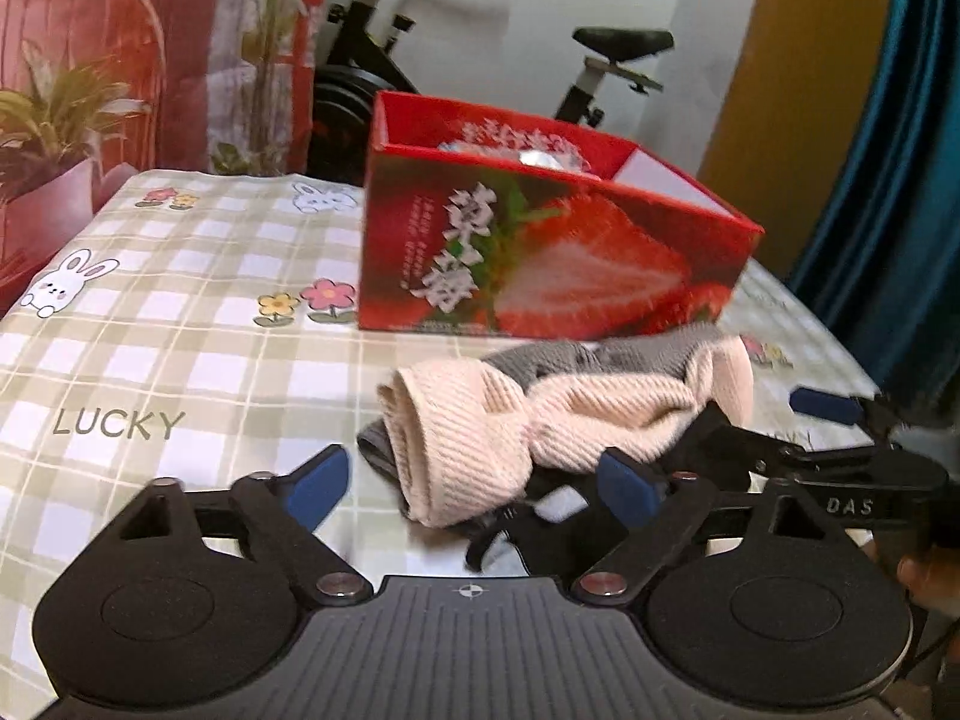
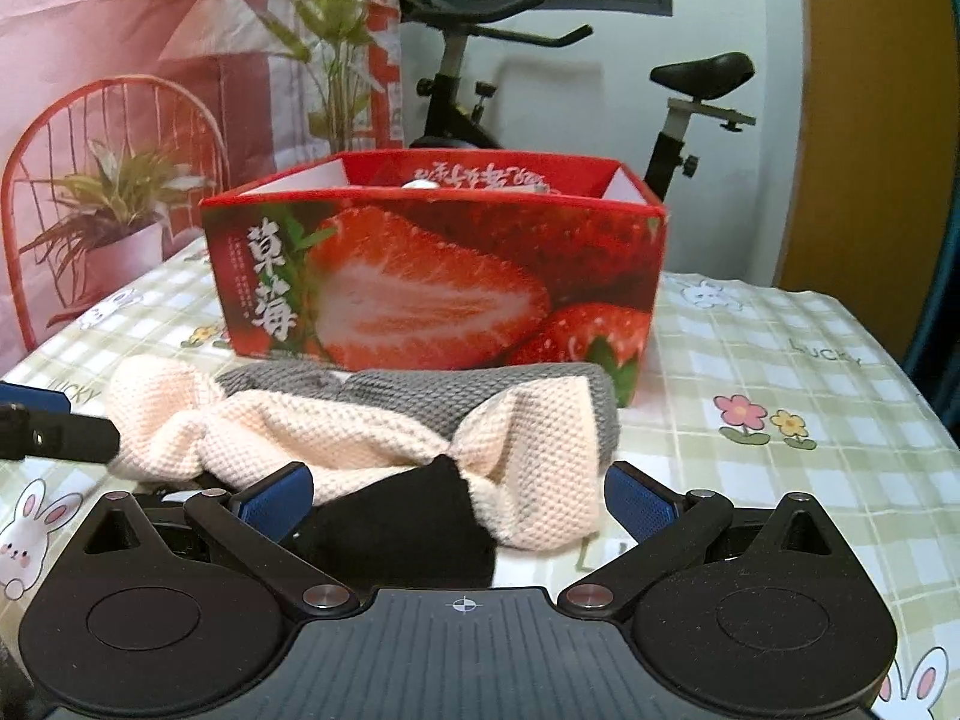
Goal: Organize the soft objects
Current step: 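Lower both grippers onto the pink waffle towel and close on it, then lift the pink towel with both grippers and carry it over the box, then open both grippers to drop the pink towel into the box, then lower both grippers to the black glove and close on it, then lift the black glove with both grippers and carry it over the box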
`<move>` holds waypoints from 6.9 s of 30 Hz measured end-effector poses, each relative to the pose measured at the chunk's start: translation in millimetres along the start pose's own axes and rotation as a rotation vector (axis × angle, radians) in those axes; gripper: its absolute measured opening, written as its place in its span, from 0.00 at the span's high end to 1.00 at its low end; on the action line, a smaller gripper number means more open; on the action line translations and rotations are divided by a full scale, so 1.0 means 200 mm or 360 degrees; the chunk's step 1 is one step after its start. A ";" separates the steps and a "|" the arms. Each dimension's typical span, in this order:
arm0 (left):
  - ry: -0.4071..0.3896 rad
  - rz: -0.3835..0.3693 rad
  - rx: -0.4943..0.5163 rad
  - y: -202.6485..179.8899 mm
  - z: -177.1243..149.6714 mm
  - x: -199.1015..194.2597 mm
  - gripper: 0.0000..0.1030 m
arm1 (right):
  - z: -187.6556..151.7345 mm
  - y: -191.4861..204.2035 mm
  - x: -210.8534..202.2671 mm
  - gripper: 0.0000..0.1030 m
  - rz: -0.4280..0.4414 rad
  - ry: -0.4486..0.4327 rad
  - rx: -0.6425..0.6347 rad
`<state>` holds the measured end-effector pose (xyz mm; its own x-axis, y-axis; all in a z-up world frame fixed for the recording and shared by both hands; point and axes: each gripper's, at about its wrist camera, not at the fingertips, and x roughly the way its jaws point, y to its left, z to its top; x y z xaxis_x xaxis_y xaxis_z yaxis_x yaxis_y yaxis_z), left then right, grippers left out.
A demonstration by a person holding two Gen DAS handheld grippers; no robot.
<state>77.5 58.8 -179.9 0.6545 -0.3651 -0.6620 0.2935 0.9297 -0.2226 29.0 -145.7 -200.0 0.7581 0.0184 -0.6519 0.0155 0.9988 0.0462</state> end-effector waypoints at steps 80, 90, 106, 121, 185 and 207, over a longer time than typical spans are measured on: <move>-0.0266 -0.0014 0.0183 -0.01 1.12 0.59 0.86 | 1.12 -0.36 0.66 0.88 -0.0031 -0.0100 -0.0359; -0.0126 -0.0114 0.0225 0.05 1.19 0.76 0.78 | 1.12 -0.31 0.88 0.76 -0.0038 0.0034 -0.0389; -0.0143 -0.0103 0.0269 -0.03 1.06 0.53 0.30 | 1.03 -0.25 0.62 0.59 -0.0004 0.0012 -0.0296; -0.0142 -0.0072 0.0231 -0.10 0.74 0.14 0.30 | 0.82 -0.12 0.20 0.59 0.0107 -0.0074 -0.0226; 0.0272 -0.0294 0.0043 -0.08 -0.12 0.18 0.86 | -0.06 0.00 0.04 0.81 0.0325 0.0203 0.0172; -0.0096 -0.0257 0.0179 -0.15 0.02 -0.04 0.89 | 0.15 0.02 -0.13 0.81 0.0338 -0.0061 0.0121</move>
<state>66.8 32.5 -164.8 0.6323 -0.5144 -0.5793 0.4717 0.8488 -0.2388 28.5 -142.6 -159.5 0.7738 0.2246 -0.5922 -0.0992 0.9664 0.2370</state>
